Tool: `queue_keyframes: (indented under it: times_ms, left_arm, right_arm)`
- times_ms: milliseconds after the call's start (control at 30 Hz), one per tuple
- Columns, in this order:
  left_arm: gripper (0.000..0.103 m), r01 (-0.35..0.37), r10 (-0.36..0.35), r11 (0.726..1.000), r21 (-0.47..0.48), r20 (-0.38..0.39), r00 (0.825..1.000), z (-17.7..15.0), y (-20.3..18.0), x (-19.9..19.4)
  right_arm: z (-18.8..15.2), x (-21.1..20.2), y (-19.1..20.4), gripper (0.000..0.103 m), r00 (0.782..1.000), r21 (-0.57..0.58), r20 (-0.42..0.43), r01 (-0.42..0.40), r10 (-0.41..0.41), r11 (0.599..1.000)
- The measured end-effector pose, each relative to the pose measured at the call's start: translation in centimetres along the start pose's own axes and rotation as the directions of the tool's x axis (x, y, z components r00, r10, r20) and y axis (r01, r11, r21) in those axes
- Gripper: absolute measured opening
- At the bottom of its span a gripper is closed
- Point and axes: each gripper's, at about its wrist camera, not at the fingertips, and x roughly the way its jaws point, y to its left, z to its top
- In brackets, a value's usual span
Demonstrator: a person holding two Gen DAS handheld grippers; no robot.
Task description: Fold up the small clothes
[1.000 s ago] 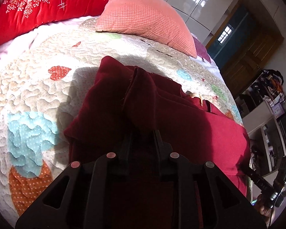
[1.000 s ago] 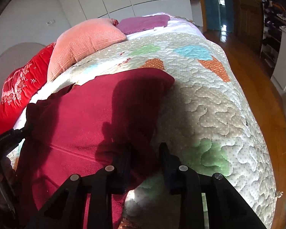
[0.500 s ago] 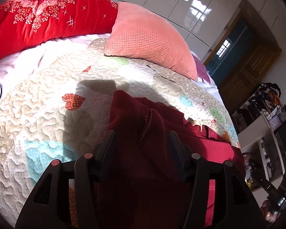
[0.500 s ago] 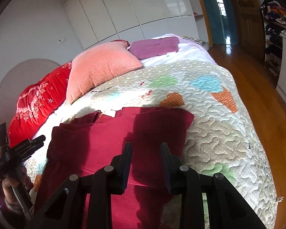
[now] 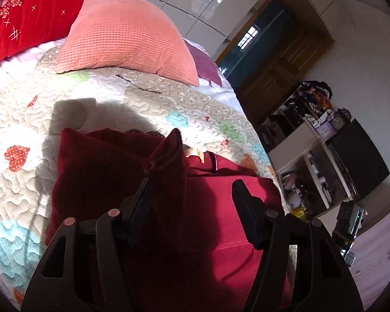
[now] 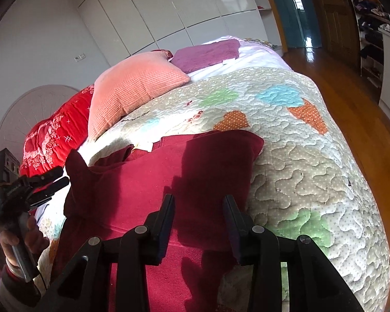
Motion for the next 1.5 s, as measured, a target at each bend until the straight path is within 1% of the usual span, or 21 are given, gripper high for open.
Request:
queue_keyframes:
  times_ms: [100, 200, 300, 400, 467, 533, 567, 667, 700, 800, 967, 1000, 1067, 1100, 1133, 1167, 1200, 1300, 1367, 1433, 1500]
  left_arm:
    - [0.061, -0.121, 0.121, 0.993, -0.007, 0.015, 0.993, 0.7, 0.5, -1.3]
    - [0.061, -0.222, 0.222, 0.975, -0.011, 0.027, 0.975, 0.4, 1.3, -2.0]
    - [0.061, -0.244, 0.245, 0.969, -0.020, 0.033, 0.969, -0.3, 1.5, -1.8]
    - [0.061, -0.261, 0.261, 0.965, 0.025, 0.013, 0.965, -1.2, 0.7, -0.3]
    - [0.061, -0.308, 0.309, 0.950, 0.059, -0.006, 0.951, -1.8, 0.1, 1.3]
    - [0.061, -0.355, 0.359, 0.931, 0.087, -0.034, 0.933, -2.5, 0.1, 3.2]
    - [0.061, -0.376, 0.381, 0.922, 0.094, -0.040, 0.924, -2.7, 0.3, 4.1]
    - [0.061, -0.424, 0.431, 0.899, 0.106, -0.060, 0.900, -3.3, 1.2, 6.4]
    - [0.063, -0.432, 0.440, 0.894, 0.120, -0.055, 0.896, -3.4, 1.3, 6.9]
    - [0.065, -0.456, 0.468, 0.874, 0.169, -0.033, 0.883, -3.5, 1.0, 7.4]
    - [0.065, -0.427, 0.435, 0.893, 0.142, -0.032, 0.900, -3.7, 1.5, 6.4]
    - [0.065, -0.426, 0.433, 0.894, 0.140, -0.026, 0.901, -3.8, 1.4, 6.4]
    - [0.065, -0.440, 0.447, 0.884, 0.156, -0.011, 0.894, -4.1, 1.2, 6.6]
    - [0.065, -0.453, 0.461, 0.875, 0.171, -0.009, 0.888, -4.2, 0.9, 6.8]
    - [0.065, -0.462, 0.472, 0.868, 0.182, -0.009, 0.882, -4.3, 0.6, 6.8]
    - [0.065, -0.464, 0.475, 0.867, 0.182, -0.018, 0.880, -4.4, 0.5, 6.6]
    - [0.065, -0.456, 0.467, 0.873, 0.174, -0.031, 0.883, -4.4, 0.4, 6.1]
    - [0.065, -0.398, 0.407, 0.906, 0.146, -0.042, 0.912, -5.1, 0.0, 3.1]
    - [0.065, -0.379, 0.387, 0.915, 0.139, -0.032, 0.922, -6.0, 0.0, 0.7]
    - [0.065, -0.368, 0.376, 0.921, 0.129, -0.042, 0.926, -7.3, 0.3, -1.4]
    - [0.065, -0.363, 0.370, 0.927, 0.095, -0.063, 0.927, -8.9, 1.0, -3.1]
  right_arm:
    - [0.0, 0.0, -0.1, 0.039, 1.000, 0.005, 0.004, -0.008, 0.008, 1.000]
    - [0.3, 0.0, 0.0, 0.040, 1.000, 0.003, 0.007, -0.012, 0.012, 1.000]
    - [0.6, 0.0, 0.3, 0.040, 1.000, -0.012, 0.018, -0.001, 0.002, 1.000]
    - [1.5, 0.4, 0.5, 0.040, 0.998, -0.033, 0.041, 0.057, -0.056, 0.998]
    - [2.1, 1.4, 0.7, 0.040, 0.995, -0.049, 0.035, 0.096, -0.095, 0.994]
    - [2.6, 2.9, 1.0, 0.030, 0.995, -0.091, 0.007, 0.099, -0.099, 0.991]
    - [2.8, 3.8, 1.1, 0.029, 0.993, -0.115, -0.007, 0.113, -0.114, 0.987]
    - [3.2, 6.6, -0.3, 0.024, 0.973, -0.151, -0.047, 0.218, -0.227, 0.964]
    - [3.4, 7.2, -1.2, 0.020, 0.976, -0.127, -0.061, 0.202, -0.211, 0.971]
    - [4.1, 6.6, -2.4, 0.020, 0.987, -0.061, -0.068, 0.140, -0.144, 0.988]
    - [1.9, 2.0, -0.2, 0.022, 0.994, -0.120, -0.060, 0.083, -0.091, 0.989]
    - [0.9, 1.6, 0.0, 0.023, 0.991, -0.139, -0.072, 0.098, -0.109, 0.985]
    - [-1.0, 2.4, -0.3, 0.023, 0.973, -0.172, -0.119, 0.175, -0.197, 0.969]
    - [-1.7, 3.1, -0.9, 0.027, 0.968, -0.168, -0.130, 0.193, -0.216, 0.967]
    - [-2.0, 3.2, -1.6, 0.032, 0.971, -0.137, -0.118, 0.190, -0.206, 0.972]
    - [-2.0, 2.7, -1.9, 0.033, 0.975, -0.103, -0.116, 0.179, -0.191, 0.978]
    - [-1.8, 2.0, -2.0, 0.034, 0.975, -0.077, -0.122, 0.176, -0.185, 0.981]
    - [-1.9, -1.5, -1.3, 0.035, 0.983, -0.083, -0.074, 0.162, -0.168, 0.983]
    - [-2.7, -3.8, -1.3, 0.036, 0.991, -0.081, -0.069, 0.112, -0.118, 0.990]
    - [-4.1, -5.2, -1.9, 0.049, 0.995, -0.032, -0.100, 0.024, -0.027, 0.999]
    - [-5.6, -5.7, -2.3, 0.056, 0.992, 0.027, -0.120, -0.045, 0.048, 0.999]
